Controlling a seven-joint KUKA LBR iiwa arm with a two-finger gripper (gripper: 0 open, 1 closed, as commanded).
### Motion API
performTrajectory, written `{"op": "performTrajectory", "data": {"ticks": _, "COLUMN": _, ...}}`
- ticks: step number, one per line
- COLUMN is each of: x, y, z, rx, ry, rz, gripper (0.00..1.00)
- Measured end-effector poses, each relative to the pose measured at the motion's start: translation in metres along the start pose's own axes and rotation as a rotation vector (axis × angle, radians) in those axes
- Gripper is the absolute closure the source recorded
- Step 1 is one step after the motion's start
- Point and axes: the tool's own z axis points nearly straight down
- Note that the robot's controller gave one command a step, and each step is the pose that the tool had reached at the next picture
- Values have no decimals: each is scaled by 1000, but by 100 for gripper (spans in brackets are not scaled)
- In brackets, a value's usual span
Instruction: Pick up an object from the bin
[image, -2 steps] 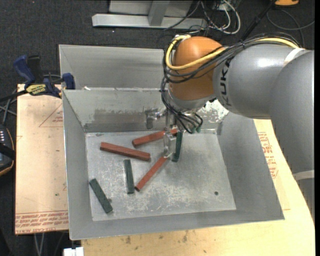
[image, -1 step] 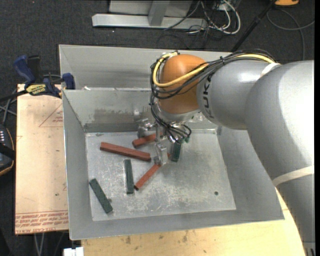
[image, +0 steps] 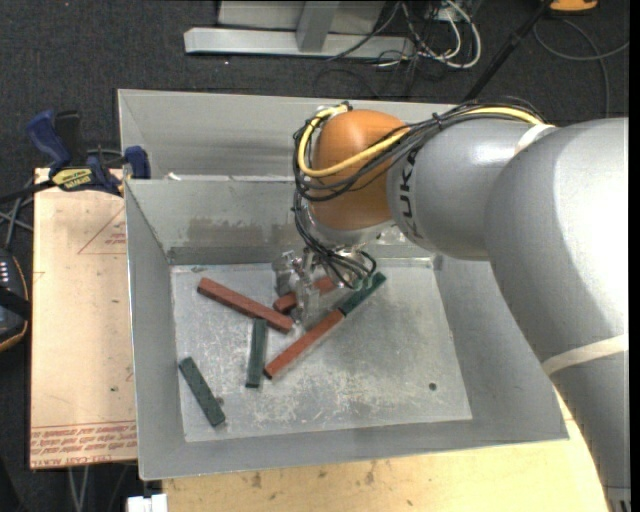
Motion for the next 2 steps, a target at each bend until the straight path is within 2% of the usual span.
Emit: {"op": "performTrajectory", "data": {"ticks": 2, "x": 1, "y": 0, "z": -3, "rx": -1, "ry": 5, "rz": 0, "gripper": 100}}
